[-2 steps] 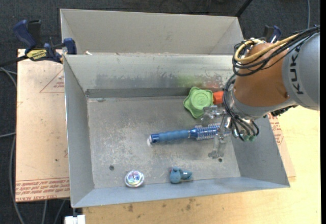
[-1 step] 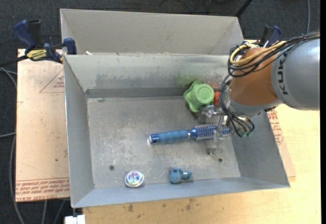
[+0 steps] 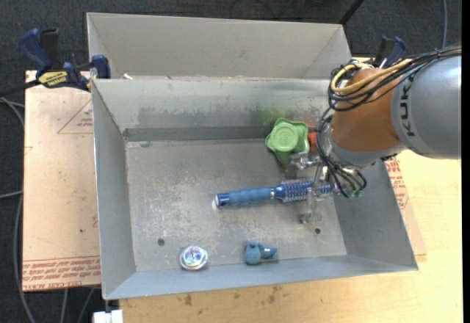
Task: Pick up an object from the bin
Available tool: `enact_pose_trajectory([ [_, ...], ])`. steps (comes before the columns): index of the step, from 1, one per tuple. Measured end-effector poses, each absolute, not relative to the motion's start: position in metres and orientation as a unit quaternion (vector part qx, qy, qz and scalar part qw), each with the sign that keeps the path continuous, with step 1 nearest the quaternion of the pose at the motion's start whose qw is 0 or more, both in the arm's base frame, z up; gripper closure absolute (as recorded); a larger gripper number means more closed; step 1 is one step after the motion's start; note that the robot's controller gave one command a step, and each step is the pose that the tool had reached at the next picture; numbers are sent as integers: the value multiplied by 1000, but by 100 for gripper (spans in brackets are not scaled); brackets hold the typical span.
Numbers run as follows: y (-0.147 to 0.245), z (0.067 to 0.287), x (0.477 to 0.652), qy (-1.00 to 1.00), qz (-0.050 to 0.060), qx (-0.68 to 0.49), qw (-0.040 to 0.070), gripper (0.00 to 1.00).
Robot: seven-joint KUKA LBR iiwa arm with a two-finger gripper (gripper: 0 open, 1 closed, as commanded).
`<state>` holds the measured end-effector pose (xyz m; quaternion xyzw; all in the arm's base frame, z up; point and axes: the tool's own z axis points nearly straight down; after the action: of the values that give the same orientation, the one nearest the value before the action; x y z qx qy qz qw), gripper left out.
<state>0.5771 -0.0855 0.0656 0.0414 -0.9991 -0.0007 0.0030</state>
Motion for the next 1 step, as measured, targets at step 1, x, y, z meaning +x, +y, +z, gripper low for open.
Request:
enact_pose_trajectory([
  [1,-85,66,577,-999,-1,42,3,0],
])
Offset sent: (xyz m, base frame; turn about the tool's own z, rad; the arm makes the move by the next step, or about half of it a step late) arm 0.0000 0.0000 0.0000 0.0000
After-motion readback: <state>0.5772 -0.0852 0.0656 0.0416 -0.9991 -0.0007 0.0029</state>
